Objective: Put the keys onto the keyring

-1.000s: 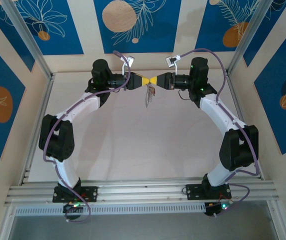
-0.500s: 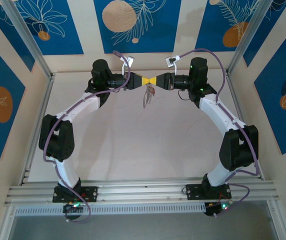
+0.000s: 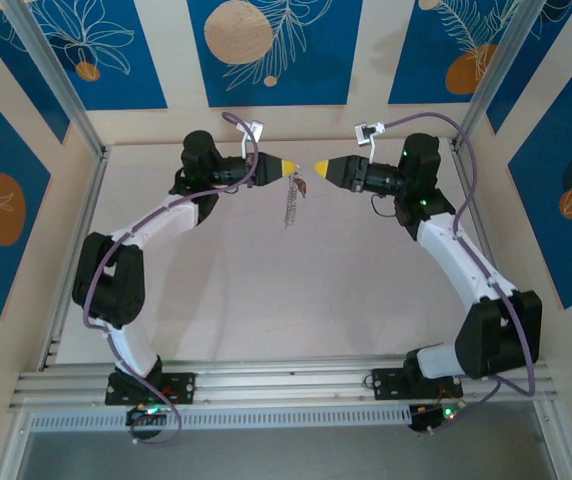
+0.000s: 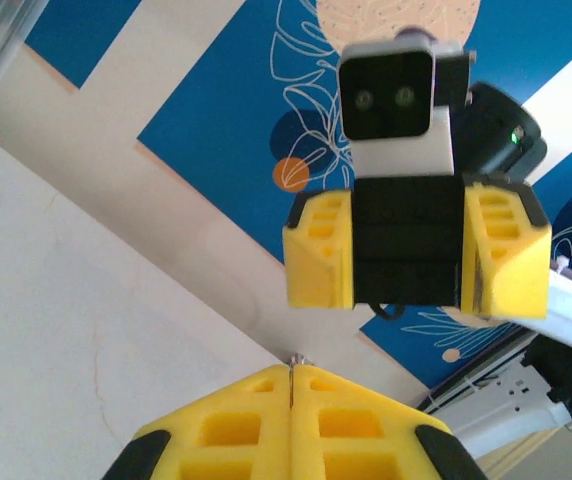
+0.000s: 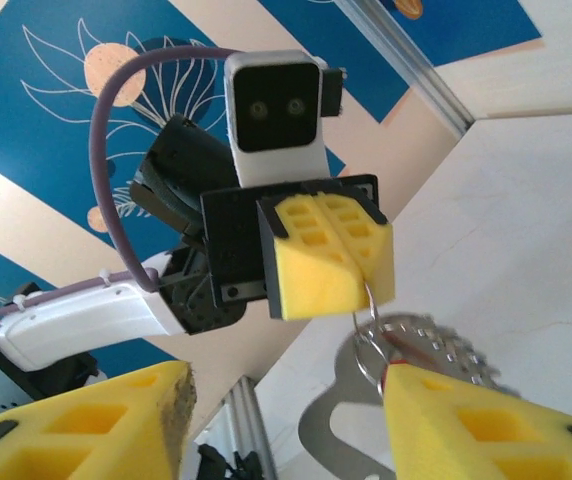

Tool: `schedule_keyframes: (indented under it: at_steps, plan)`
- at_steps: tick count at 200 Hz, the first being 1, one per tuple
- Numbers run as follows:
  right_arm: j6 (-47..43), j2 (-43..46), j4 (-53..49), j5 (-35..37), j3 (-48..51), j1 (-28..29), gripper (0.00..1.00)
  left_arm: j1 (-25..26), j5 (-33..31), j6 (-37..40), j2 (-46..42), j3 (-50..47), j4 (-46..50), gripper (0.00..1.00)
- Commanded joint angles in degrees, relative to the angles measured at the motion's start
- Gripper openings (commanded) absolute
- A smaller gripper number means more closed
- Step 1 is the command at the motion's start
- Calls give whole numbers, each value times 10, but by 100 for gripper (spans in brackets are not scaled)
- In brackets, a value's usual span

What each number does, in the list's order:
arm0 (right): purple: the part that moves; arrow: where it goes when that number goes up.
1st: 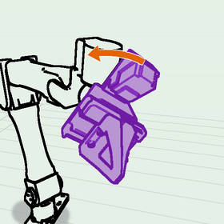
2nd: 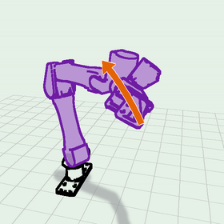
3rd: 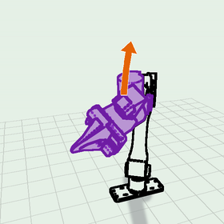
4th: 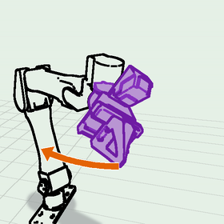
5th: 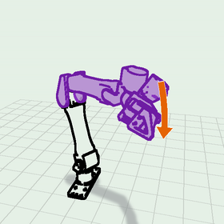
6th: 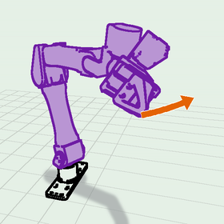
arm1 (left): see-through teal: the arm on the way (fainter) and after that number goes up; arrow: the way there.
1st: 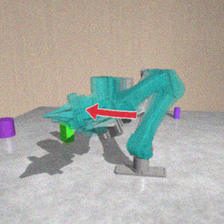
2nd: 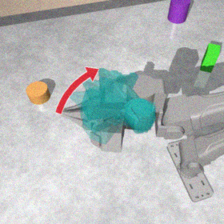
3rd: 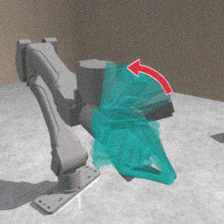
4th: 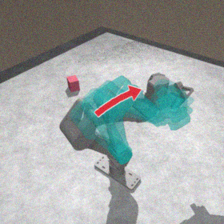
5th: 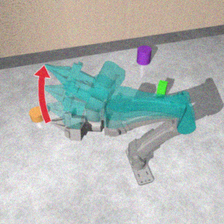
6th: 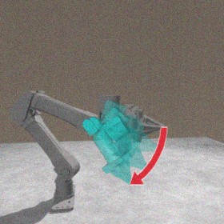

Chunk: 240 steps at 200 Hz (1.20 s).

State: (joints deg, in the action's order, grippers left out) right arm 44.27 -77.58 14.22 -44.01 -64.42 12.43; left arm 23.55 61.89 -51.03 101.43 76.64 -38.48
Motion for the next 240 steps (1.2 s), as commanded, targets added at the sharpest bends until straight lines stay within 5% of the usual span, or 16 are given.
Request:
schedule_keyframes:
  at_steps: [1, 75, 162, 193, 240]
  plan:
    - [-37, 34, -27, 63, 34, 12, 56, 8, -22, -16, -41, -11, -54, 0]
    - [-98, 62, -66, 138, 59, 56, 57, 23, -39, -13, -61, -21, -46, 0]
    - [-115, 24, -72, 134, 28, 70, 52, 32, -39, -12, -60, -20, -46, 0]
    - [-115, 6, -66, 119, 20, 73, 41, 33, -42, -12, -57, -21, -49, 0]
    - [-110, 11, -38, 82, 38, 75, 8, 33, -46, -13, -57, -24, -52, 0]
